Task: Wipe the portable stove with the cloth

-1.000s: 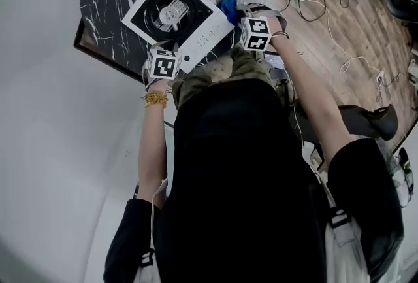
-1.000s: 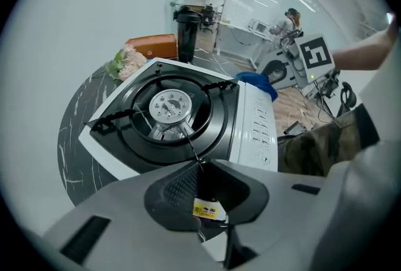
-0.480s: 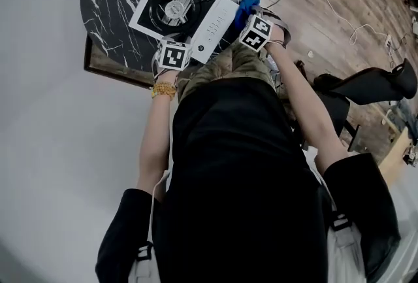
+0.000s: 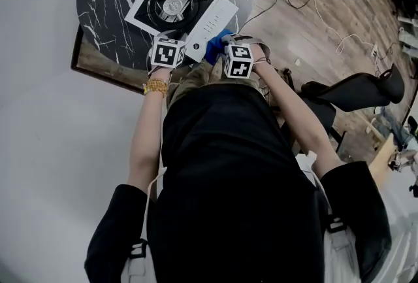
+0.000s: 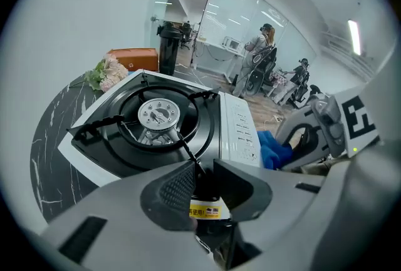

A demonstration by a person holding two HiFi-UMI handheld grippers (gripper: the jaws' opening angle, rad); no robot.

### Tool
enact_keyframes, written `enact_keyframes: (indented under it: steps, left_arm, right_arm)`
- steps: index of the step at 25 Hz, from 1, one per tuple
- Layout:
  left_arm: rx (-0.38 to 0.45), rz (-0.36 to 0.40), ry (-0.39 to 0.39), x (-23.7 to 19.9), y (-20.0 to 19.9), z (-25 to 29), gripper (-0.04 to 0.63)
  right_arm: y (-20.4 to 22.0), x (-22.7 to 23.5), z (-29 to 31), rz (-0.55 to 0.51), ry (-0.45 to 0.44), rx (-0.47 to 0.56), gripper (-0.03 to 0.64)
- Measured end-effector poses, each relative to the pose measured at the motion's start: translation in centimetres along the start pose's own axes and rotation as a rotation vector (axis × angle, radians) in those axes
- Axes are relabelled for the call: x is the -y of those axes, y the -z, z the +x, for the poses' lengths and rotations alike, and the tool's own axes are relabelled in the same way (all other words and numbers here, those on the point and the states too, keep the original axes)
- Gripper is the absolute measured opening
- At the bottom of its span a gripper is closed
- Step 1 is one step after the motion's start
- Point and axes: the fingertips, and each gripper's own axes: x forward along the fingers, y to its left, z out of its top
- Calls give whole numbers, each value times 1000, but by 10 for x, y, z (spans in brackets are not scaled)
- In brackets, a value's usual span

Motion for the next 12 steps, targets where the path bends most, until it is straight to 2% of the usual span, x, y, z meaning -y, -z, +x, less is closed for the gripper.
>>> enact_keyframes:
  steps: [2,4,5,7,8,10,12]
  left_arm:
    - [15,-13,18,1,-1,-2,95]
    - [36,-17,37,1,-4,-4,100]
    - [50,-13,43,1,-5,-5,101]
    - [77,20,43,5,-3,-11,106]
    - [93,47,35,8,-2,-16,104]
    - [134,87,16,11,-3,-27,104]
    - [167,77,2,12,1,-32,104]
  right_arm:
    - [-26,-24,-13,-33,-117,124,61]
    - [-52,-29,-36,51,-194,281,61]
    - [-61,-22,-50,115,-193,352,61]
    - [-66,5,-76,210,-83,419,61]
    - [-60,23,-85,223,11,396,61]
    - [-33,58,-92,165,223,226,63]
    - [-3,86,-85,76,377,22,63]
